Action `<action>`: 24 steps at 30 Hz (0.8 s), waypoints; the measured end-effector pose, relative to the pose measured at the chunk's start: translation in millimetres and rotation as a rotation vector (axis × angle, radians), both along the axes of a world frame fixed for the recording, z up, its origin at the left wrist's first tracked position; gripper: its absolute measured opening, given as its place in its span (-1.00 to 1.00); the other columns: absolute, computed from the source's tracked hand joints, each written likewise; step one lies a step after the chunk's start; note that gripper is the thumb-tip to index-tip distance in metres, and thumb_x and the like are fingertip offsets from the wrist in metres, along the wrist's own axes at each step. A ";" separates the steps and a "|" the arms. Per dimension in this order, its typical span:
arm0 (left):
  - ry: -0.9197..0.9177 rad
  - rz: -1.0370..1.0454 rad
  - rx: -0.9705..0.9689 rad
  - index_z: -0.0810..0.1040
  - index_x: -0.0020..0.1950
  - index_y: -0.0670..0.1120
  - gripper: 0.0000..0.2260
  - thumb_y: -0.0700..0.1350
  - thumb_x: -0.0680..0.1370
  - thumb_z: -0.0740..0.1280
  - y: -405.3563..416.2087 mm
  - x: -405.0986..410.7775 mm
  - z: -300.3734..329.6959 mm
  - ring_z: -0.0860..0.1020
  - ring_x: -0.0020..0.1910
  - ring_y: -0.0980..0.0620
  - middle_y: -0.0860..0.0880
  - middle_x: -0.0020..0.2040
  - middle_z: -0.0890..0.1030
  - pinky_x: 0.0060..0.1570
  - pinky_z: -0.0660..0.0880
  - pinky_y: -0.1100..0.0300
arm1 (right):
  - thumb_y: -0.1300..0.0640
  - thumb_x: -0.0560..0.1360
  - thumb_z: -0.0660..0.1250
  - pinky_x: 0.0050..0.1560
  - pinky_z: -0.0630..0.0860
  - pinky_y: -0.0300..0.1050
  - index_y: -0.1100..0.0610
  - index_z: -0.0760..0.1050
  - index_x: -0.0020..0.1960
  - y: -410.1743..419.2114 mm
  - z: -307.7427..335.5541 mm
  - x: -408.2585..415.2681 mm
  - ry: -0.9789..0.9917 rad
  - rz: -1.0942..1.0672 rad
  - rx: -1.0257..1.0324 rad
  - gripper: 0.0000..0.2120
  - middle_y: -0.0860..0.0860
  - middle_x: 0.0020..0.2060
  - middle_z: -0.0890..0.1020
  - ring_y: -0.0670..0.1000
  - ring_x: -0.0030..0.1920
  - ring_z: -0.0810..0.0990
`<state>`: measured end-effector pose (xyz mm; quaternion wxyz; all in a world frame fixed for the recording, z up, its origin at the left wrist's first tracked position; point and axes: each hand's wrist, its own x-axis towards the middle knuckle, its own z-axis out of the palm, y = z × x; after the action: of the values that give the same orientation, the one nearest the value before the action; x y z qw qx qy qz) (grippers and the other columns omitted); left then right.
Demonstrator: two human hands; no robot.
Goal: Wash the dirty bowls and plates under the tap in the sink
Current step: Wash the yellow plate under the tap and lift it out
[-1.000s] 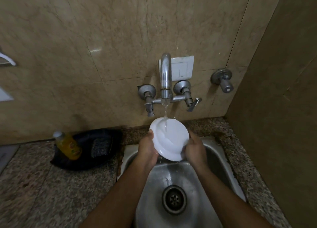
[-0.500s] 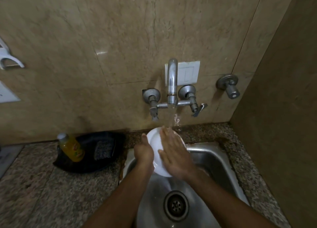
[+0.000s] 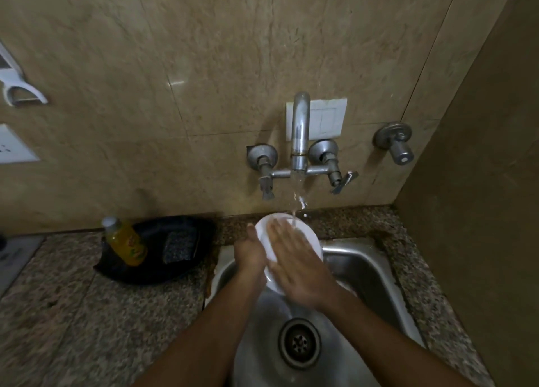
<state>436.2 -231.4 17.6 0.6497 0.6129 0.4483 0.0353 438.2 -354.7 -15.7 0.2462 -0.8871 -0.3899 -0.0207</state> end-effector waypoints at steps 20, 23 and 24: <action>-0.128 0.032 -0.166 0.64 -0.02 -0.10 -0.54 0.30 0.47 0.33 21.4 -7.8 -9.7 0.64 0.00 -0.15 -0.09 -0.04 0.69 0.12 0.56 -0.14 | -0.21 0.48 0.37 0.16 0.57 0.07 -0.03 0.44 0.36 -40.5 7.8 8.3 1.193 -0.471 0.845 -0.49 0.03 0.22 0.63 0.04 0.17 0.63; -0.116 0.056 -0.256 0.70 0.00 -0.05 -0.35 0.45 0.19 0.45 42.6 -2.8 -55.5 0.65 0.03 -0.19 -0.09 0.05 0.70 0.10 0.55 -0.21 | -0.01 0.63 0.21 0.30 0.48 0.16 0.08 0.47 0.35 -49.1 9.7 0.4 1.362 -0.369 1.012 -0.66 0.09 0.22 0.64 0.10 0.23 0.61; -0.131 0.052 -0.310 0.70 0.02 -0.07 -0.38 0.40 0.23 0.47 39.6 -7.8 -43.1 0.64 0.05 -0.22 -0.11 0.07 0.69 0.11 0.54 -0.24 | 0.01 0.65 0.17 0.35 0.43 0.20 0.12 0.45 0.38 -49.0 10.4 0.9 1.395 -0.357 1.092 -0.64 0.11 0.25 0.62 0.13 0.27 0.58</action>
<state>428.4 -191.8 -25.6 0.7631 0.4899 0.4209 0.0221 439.1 -403.7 -5.3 0.8067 -0.5051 0.0554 0.3017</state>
